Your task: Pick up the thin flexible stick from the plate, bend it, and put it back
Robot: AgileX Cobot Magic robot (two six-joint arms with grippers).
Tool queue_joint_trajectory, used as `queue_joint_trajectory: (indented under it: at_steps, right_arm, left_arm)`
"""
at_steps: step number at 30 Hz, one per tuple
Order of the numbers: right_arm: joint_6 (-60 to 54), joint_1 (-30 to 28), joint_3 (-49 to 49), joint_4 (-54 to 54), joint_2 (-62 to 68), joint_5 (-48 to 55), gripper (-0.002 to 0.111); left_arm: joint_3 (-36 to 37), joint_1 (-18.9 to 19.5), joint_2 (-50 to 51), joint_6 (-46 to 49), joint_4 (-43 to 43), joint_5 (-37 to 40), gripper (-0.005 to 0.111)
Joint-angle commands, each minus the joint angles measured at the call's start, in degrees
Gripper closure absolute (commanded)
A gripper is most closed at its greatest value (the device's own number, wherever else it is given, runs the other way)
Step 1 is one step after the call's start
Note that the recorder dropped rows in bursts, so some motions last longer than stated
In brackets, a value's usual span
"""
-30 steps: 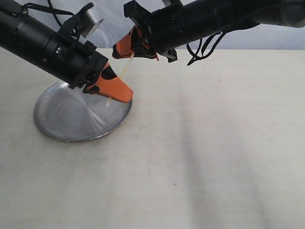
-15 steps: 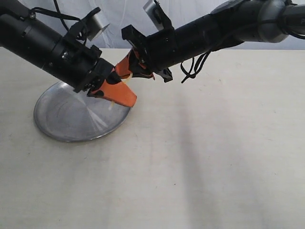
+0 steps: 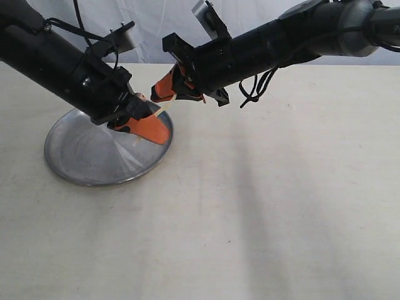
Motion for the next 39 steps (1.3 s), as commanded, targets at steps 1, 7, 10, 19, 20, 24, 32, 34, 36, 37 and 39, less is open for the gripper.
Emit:
queue_joint_trajectory:
  at_steps: [1, 7, 10, 19, 20, 24, 32, 34, 36, 37, 39]
  right_arm:
    - [-1.46, -0.01, 0.13, -2.55, -2.29, 1.92, 0.109]
    - [-1.46, -0.01, 0.13, -6.06, -4.24, 2.15, 0.109]
    - [-0.99, -0.01, 0.13, -7.44, -4.56, 2.15, 0.109]
    - [-0.89, -0.01, 0.13, -7.25, -6.86, 4.1, 0.109]
    - [-0.89, -0.01, 0.13, -7.25, -7.46, 4.26, 0.109]
    - [-0.89, -0.01, 0.13, -7.33, -9.86, 4.95, 0.109]
    - [-0.77, 0.53, 0.26, -7.62, -11.1, 9.76, 0.109]
    - [-0.77, 1.25, 0.99, -7.62, -11.22, 9.97, 0.109]
    - [-0.77, 2.25, 1.84, -7.62, -11.34, 9.97, 0.109]
    - [-0.77, 2.63, 2.21, -7.62, -11.48, 9.71, 0.109]
    - [-0.89, 3.31, 3.21, -7.46, -11.95, 8.22, 0.109]
  left_arm:
    - [-0.16, -0.18, 1.19, -1.3, 1.95, -3.01, 0.106]
    - [-0.16, -0.18, 7.68, -2.19, 1.66, -0.3, 0.106]
    - [-0.16, -0.18, 10.44, -1.31, 1.29, 1.54, 0.106]
    - [-0.16, -0.18, 12.78, 0.75, -1.6, 1.34, 0.106]
    - [-0.16, -0.18, 13.04, 0.75, -1.75, 1.34, 0.106]
    - [-0.16, -0.05, 13.3, 0.75, -1.9, 0.5, 0.106]
    - [-0.16, -0.05, 13.3, 0.75, -3.03, 0.36, 0.106]
    - [-0.16, -0.05, 13.3, 0.75, -3.03, 0.36, 0.106]
    - [-0.16, -0.05, 13.3, 0.75, -2.92, 0.36, 0.106]
    - [-0.16, -0.05, 13.3, 0.75, -2.79, 0.36, 0.106]
    - [-0.16, -0.05, 13.3, 0.75, -2.67, 0.47, 0.106]
